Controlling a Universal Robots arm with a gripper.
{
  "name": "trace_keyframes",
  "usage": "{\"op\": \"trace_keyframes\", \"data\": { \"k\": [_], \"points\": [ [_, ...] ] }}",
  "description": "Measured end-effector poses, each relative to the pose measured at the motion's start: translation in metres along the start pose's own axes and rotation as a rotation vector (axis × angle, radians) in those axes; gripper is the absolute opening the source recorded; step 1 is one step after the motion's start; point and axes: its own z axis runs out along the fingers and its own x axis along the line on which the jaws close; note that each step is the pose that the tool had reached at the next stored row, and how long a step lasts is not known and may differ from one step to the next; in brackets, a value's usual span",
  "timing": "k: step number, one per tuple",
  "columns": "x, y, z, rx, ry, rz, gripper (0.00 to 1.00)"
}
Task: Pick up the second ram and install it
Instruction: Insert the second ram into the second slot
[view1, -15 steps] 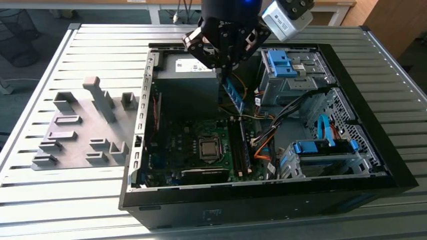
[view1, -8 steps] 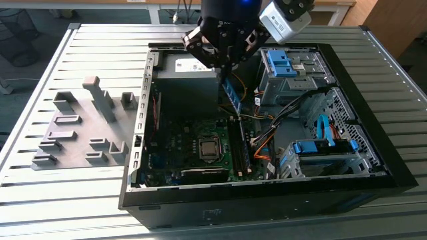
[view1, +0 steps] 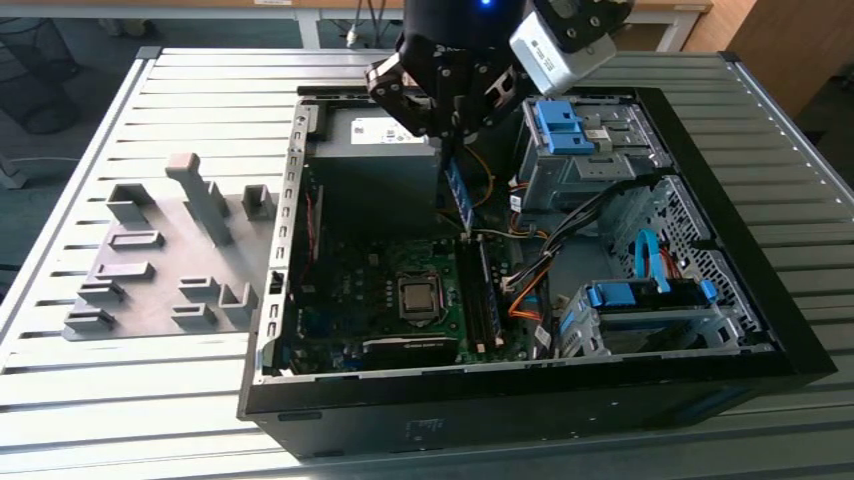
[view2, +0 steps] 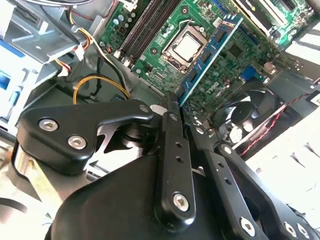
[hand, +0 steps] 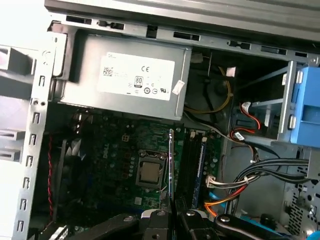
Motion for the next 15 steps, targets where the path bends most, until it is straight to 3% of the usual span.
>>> {"op": "trace_keyframes", "data": {
  "k": [5, 10, 15],
  "points": [
    [-0.0149, 0.0000, 0.0028, 0.0001, 0.0000, 0.005, 0.14],
    [-0.0166, 0.0001, 0.0074, 0.0004, -0.0001, 0.057, 0.14],
    [-0.0225, -0.0005, 0.0157, 0.0012, -0.0001, 0.081, 0.14]
  ]
}}
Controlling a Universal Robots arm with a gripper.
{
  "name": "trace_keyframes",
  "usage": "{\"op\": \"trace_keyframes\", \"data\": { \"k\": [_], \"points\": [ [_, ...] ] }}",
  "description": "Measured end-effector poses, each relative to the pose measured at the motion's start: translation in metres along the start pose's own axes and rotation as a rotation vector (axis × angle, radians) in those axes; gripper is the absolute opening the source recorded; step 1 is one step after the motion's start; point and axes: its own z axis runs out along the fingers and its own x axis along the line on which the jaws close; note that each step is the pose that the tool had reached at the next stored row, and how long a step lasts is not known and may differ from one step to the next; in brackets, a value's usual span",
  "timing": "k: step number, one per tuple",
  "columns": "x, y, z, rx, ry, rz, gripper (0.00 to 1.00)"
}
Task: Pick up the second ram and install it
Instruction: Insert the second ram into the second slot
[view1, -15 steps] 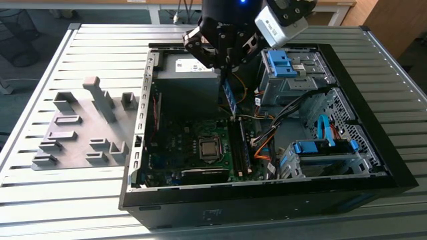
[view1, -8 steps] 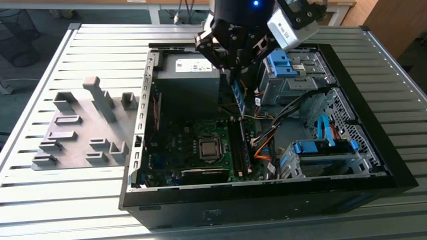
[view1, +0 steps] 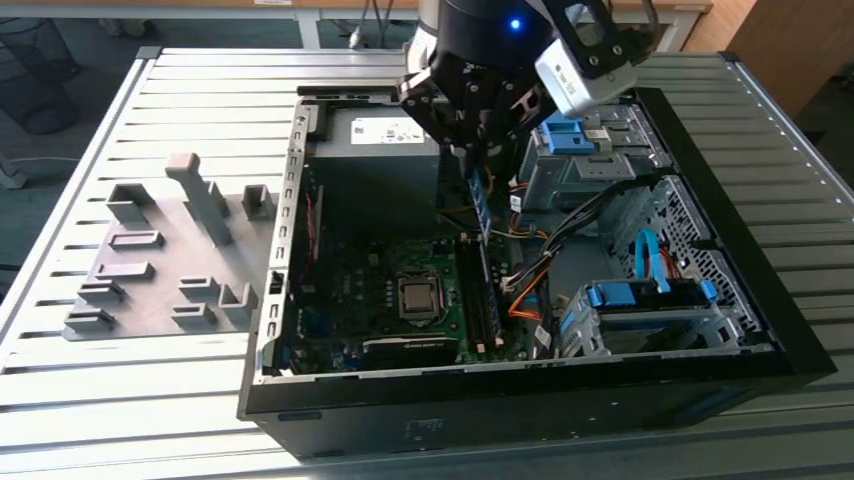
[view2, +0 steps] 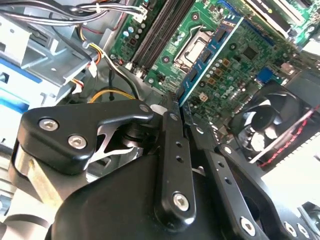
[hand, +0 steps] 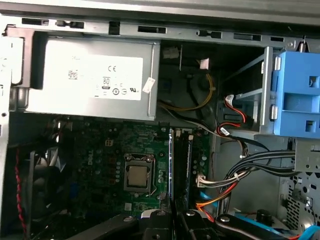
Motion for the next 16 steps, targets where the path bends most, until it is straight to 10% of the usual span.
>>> {"op": "trace_keyframes", "data": {
  "k": [16],
  "points": [
    [-0.0074, -0.0003, 0.0290, 0.0003, -0.0002, 0.042, 0.14]
  ]
}}
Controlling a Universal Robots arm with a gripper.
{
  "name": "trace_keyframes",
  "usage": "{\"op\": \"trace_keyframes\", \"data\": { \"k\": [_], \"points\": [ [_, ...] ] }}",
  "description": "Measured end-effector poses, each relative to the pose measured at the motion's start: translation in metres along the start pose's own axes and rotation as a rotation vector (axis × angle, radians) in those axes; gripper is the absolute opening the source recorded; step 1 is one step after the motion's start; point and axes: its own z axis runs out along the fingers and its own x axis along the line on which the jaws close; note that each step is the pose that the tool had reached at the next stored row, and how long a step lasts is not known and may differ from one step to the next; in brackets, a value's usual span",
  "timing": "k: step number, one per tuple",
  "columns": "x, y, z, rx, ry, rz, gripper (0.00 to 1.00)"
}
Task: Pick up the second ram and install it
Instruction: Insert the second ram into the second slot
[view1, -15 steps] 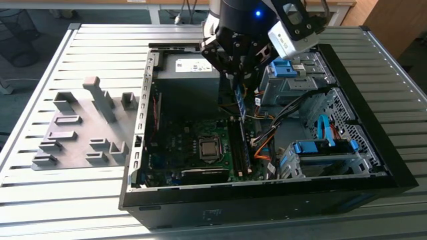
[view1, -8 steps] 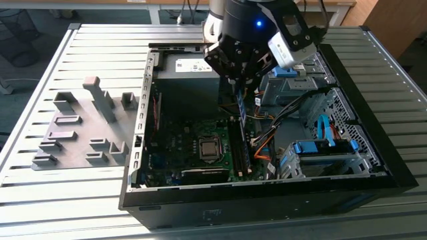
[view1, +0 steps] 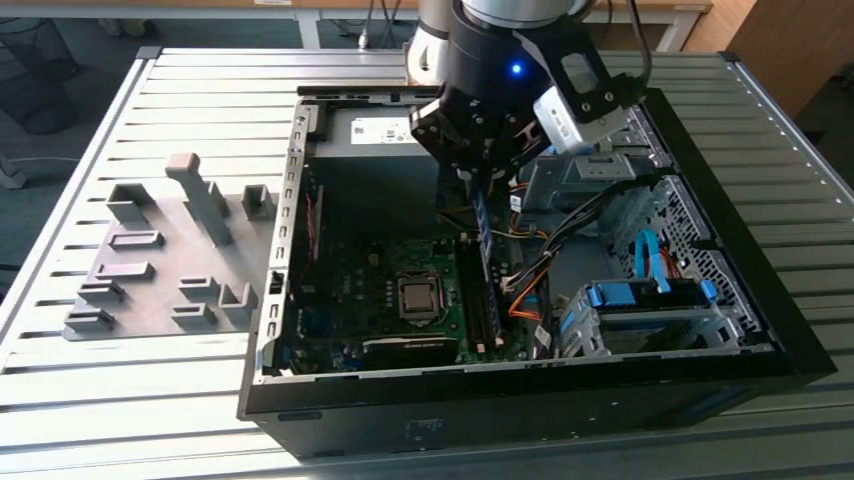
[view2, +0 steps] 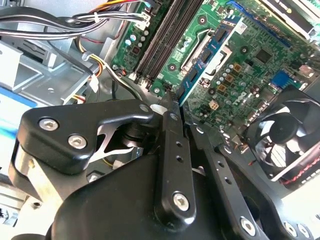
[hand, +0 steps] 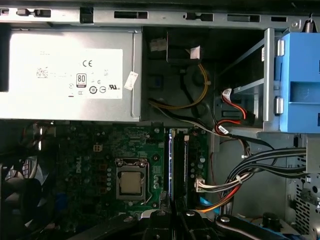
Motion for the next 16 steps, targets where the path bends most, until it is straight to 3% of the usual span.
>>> {"op": "trace_keyframes", "data": {
  "k": [16],
  "points": [
    [-0.0001, 0.0000, 0.0029, 0.0018, 0.0000, 0.000, 0.14]
  ]
}}
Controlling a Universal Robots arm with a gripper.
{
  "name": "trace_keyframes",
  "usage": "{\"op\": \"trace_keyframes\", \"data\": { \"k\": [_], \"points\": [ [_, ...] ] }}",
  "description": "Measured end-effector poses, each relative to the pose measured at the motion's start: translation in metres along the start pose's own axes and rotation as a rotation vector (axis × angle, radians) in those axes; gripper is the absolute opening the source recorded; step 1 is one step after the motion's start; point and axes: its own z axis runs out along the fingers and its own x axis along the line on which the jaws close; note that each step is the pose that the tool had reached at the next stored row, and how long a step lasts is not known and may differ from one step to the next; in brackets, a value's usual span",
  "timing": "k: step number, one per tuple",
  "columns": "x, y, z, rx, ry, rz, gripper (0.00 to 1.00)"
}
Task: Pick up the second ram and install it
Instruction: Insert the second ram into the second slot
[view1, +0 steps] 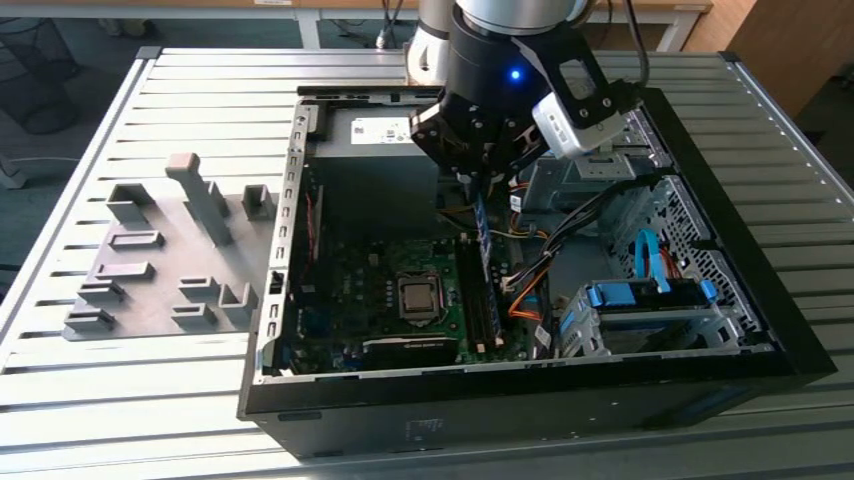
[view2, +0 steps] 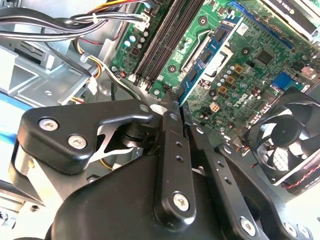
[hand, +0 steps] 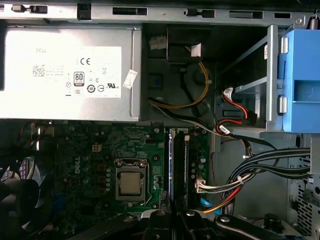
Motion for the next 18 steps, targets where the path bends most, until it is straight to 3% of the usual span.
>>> {"op": "trace_keyframes", "data": {
  "k": [7, 13, 18],
  "points": [
    [0.0000, -0.0005, 0.0108, 0.0000, 0.0049, 0.000, 0.14],
    [-0.0023, -0.0080, 0.0192, -0.0003, 0.0056, 0.001, 0.14],
    [-0.0023, -0.0082, 0.0234, 0.0130, 0.0058, 0.001, 0.14]
  ]
}}
